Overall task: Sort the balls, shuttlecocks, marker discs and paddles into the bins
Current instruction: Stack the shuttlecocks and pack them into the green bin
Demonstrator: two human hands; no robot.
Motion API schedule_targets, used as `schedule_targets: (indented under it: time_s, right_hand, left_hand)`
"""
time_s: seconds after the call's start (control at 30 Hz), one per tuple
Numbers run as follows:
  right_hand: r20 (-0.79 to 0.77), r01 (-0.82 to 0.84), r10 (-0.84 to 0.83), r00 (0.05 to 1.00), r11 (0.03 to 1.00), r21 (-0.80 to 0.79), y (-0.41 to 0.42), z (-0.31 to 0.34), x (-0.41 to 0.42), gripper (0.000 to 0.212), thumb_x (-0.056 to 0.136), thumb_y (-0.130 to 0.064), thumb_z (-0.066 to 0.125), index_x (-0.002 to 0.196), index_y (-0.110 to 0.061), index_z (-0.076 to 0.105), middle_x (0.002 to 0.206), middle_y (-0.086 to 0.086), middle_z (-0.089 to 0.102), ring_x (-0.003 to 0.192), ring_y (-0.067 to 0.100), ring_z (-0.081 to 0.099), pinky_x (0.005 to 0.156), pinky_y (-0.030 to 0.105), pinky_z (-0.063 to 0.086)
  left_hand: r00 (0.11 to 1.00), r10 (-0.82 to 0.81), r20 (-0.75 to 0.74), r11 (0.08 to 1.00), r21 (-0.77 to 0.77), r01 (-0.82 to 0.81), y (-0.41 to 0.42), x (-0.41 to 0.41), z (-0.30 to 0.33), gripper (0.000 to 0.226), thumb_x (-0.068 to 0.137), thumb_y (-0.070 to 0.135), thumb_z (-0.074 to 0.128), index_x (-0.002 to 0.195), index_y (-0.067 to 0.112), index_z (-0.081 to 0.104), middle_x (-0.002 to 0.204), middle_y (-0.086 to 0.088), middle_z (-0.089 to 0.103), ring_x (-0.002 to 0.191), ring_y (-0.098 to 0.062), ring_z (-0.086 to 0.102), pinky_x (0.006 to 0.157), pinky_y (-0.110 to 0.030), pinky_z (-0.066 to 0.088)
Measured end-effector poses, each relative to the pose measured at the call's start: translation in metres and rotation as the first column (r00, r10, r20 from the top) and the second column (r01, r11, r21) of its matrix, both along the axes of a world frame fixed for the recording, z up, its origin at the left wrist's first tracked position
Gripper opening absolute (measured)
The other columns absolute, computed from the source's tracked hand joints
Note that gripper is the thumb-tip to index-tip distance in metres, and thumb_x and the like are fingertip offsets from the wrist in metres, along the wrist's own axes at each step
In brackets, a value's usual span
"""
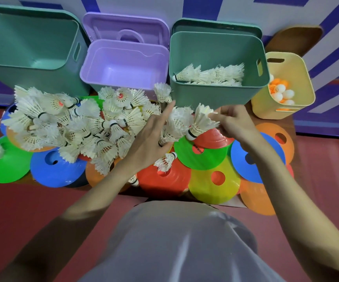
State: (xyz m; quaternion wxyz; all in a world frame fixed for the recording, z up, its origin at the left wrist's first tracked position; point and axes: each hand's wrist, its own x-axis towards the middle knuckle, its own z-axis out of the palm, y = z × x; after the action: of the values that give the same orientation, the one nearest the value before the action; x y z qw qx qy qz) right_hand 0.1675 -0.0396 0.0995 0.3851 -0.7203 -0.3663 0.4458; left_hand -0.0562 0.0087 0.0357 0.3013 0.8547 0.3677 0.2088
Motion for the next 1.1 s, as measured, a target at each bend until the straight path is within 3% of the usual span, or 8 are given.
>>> schedule_targets:
  time_s: [0.1, 0.23, 0.43, 0.6, 0.73, 0.83, 1.0, 1.1]
  right_hand:
    - [0.076, -0.065, 0.066, 0.995, 0.998, -0.013, 0.002, 0.001, -0.001, 0.023, 0.092, -0.002, 0.057, 0.069, -0.004, 0.055, 0.031, -0.011, 0.037, 0.029, 0.001, 0.029, 0.033, 0.013, 0.024]
    - [0.093, -0.117, 0.118, 0.989, 0.993, -0.018, 0.001, 0.003, 0.001, 0.021, 0.092, -0.006, 0.059, 0.071, -0.002, 0.057, 0.034, -0.01, 0.036, 0.03, 0.003, 0.029, 0.034, 0.014, 0.025]
    - [0.048, -0.121, 0.12, 0.992, 0.993, 0.016, -0.008, -0.002, 0.005, 0.028, 0.092, -0.008, 0.061, 0.065, -0.011, 0.057, 0.035, -0.009, 0.036, 0.032, 0.004, 0.028, 0.035, 0.014, 0.024]
    - [0.389, 0.002, -0.032, 0.921, 0.997, 0.078, -0.009, -0.02, 0.01, 0.033, 0.088, -0.011, 0.062, 0.057, -0.015, 0.05, 0.051, -0.001, 0.037, 0.049, 0.011, 0.03, 0.051, 0.025, 0.026]
    - [0.312, 0.15, -0.192, 0.931, 0.976, 0.156, -0.01, -0.025, 0.022, 0.025, 0.084, -0.016, 0.058, 0.063, -0.003, 0.052, 0.053, 0.004, 0.038, 0.052, 0.016, 0.035, 0.054, 0.029, 0.03]
    - [0.151, 0.148, -0.184, 0.971, 0.964, 0.222, -0.012, -0.021, 0.014, 0.02, 0.09, -0.013, 0.058, 0.072, -0.003, 0.056, 0.053, 0.005, 0.037, 0.042, 0.01, 0.035, 0.046, 0.02, 0.03]
    - [-0.003, 0.161, -0.173, 0.985, 0.907, 0.39, -0.009, -0.009, -0.008, 0.015, 0.095, -0.008, 0.055, 0.084, 0.001, 0.059, 0.057, 0.014, 0.034, 0.041, 0.009, 0.029, 0.041, 0.018, 0.027]
    - [-0.02, 0.129, -0.133, 0.991, 0.901, 0.414, -0.003, -0.01, -0.015, 0.017, 0.093, -0.012, 0.057, 0.085, 0.003, 0.06, 0.054, 0.011, 0.036, 0.042, 0.011, 0.031, 0.042, 0.019, 0.027]
  left_hand:
    - [0.995, -0.089, -0.035, 0.989, 0.114, 0.092, -0.001, -0.002, -0.003, 0.088, 0.086, 0.012, 0.069, 0.151, 0.036, 0.014, 0.106, 0.003, 0.038, 0.072, 0.008, 0.044, 0.054, -0.008, 0.038]
    - [0.99, -0.129, -0.059, 0.981, 0.141, 0.136, 0.001, -0.001, -0.007, 0.059, 0.084, 0.009, 0.07, 0.132, 0.025, 0.04, 0.11, -0.007, 0.041, 0.086, -0.014, 0.054, 0.063, -0.024, 0.051]
    - [0.997, -0.054, -0.048, 0.992, 0.109, 0.059, 0.006, 0.001, -0.004, 0.032, 0.082, 0.008, 0.072, 0.106, 0.01, 0.05, 0.103, 0.002, 0.038, 0.075, -0.007, 0.046, 0.06, -0.007, 0.033]
    - [0.996, -0.037, -0.079, 0.992, 0.12, 0.047, 0.007, 0.004, -0.004, 0.029, 0.081, 0.003, 0.07, 0.1, 0.009, 0.048, 0.101, 0.0, 0.038, 0.068, -0.004, 0.04, 0.053, -0.008, 0.032]
    - [0.995, 0.008, -0.098, 0.995, 0.101, 0.002, 0.008, 0.0, -0.004, 0.03, 0.082, 0.004, 0.069, 0.104, 0.008, 0.049, 0.103, 0.001, 0.037, 0.075, -0.011, 0.044, 0.059, -0.012, 0.038]
    - [0.994, 0.009, -0.105, 0.998, 0.068, -0.002, 0.007, -0.001, -0.004, 0.045, 0.083, 0.006, 0.068, 0.122, 0.015, 0.048, 0.107, 0.0, 0.039, 0.08, -0.015, 0.052, 0.064, -0.03, 0.05]
    - [0.99, -0.056, -0.129, 0.996, 0.06, 0.065, 0.007, 0.001, -0.001, 0.094, 0.087, 0.01, 0.065, 0.151, 0.041, 0.004, 0.106, 0.003, 0.037, 0.062, -0.006, 0.042, 0.051, -0.014, 0.037]
    - [0.994, -0.063, -0.094, 0.998, 0.019, 0.065, 0.005, 0.004, 0.003, 0.102, 0.088, 0.013, 0.066, 0.15, 0.039, -0.01, 0.127, -0.006, 0.043, 0.08, -0.012, 0.053, 0.064, -0.015, 0.044]
